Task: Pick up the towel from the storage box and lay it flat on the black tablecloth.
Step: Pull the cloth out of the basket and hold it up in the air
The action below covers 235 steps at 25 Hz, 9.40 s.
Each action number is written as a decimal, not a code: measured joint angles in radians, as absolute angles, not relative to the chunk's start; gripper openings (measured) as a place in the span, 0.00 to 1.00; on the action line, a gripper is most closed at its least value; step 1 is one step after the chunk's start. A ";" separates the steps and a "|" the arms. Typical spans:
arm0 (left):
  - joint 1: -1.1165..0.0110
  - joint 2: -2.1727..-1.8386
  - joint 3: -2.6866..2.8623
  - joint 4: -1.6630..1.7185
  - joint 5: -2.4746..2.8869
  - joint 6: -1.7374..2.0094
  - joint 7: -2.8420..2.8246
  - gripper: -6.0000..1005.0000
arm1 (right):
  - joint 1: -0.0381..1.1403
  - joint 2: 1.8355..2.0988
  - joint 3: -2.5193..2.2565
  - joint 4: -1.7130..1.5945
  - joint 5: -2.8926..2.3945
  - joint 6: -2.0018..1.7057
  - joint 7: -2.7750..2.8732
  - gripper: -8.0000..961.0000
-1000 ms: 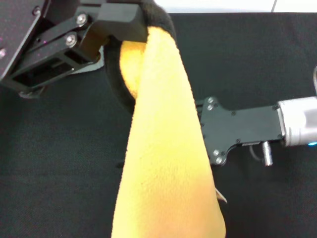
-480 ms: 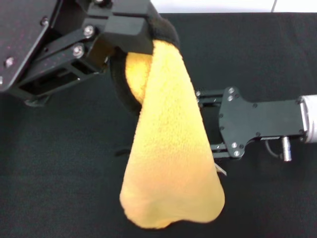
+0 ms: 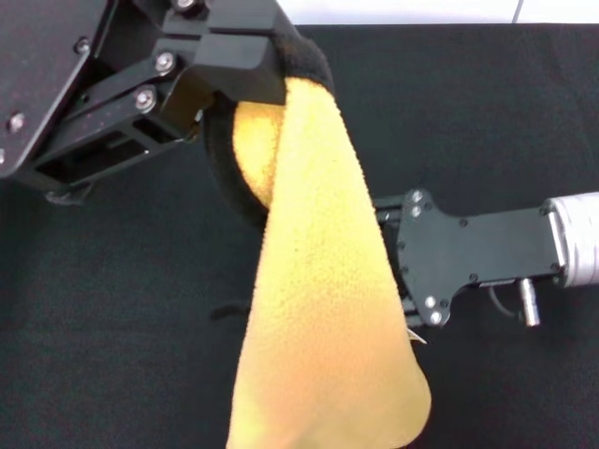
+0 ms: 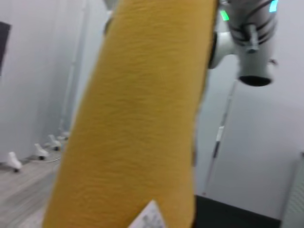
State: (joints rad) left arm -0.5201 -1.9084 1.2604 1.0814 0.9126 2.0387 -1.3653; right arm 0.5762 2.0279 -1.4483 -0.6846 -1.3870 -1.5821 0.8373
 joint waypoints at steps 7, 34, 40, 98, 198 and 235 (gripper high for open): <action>-0.514 -1.914 1.257 1.081 0.913 2.038 -1.364 0.02 | 0.594 2.028 -1.530 -0.684 -1.360 -1.580 0.817 0.66; -0.476 -1.903 1.216 0.864 0.941 2.035 -1.258 0.02 | 0.279 2.013 -1.159 -0.874 -1.315 -1.771 0.751 0.66; -0.474 -1.902 1.216 0.864 0.947 2.035 -1.250 0.02 | 0.273 2.015 -1.142 -0.870 -1.315 -1.757 0.746 0.66; -0.452 -1.934 1.176 0.756 0.977 2.032 -1.141 0.02 | 0.334 1.938 -1.107 -0.723 -1.178 -2.147 0.933 0.61; -0.517 -2.033 1.075 0.626 0.982 1.951 -0.927 0.02 | 0.533 2.017 -1.142 -0.515 -1.505 -2.045 1.029 0.61; -0.514 -2.034 1.074 0.618 0.974 1.939 -0.896 0.02 | 0.451 1.990 -1.093 -0.530 -1.473 -1.875 1.079 0.49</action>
